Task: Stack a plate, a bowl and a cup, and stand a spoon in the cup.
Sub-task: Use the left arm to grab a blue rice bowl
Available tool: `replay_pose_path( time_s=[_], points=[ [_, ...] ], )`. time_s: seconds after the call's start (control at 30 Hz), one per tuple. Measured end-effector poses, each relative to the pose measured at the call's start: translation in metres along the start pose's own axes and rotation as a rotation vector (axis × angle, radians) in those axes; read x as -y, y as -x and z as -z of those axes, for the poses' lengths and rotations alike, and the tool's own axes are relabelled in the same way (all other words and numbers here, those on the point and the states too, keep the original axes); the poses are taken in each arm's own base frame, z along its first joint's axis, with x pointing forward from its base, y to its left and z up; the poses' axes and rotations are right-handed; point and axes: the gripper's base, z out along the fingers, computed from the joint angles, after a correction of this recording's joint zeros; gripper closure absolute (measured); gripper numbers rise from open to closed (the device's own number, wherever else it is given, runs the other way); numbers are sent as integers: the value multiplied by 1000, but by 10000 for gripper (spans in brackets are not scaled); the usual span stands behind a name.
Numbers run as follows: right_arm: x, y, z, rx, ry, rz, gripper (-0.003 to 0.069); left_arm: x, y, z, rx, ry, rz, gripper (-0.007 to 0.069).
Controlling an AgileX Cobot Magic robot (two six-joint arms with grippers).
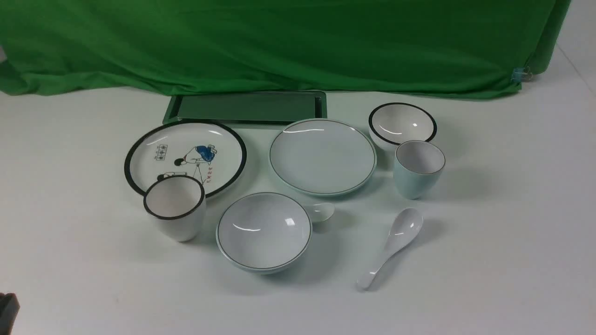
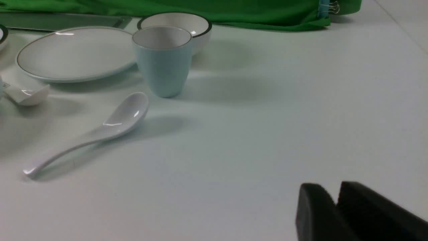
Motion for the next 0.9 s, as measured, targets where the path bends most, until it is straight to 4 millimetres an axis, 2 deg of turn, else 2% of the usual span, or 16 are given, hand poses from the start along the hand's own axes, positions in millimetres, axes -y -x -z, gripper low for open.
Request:
replay_pose_path(
  time_s=[0.9],
  points=[
    [0,0,0,0,-1,4,462,0,0,0,0,0,-1,652]
  ],
)
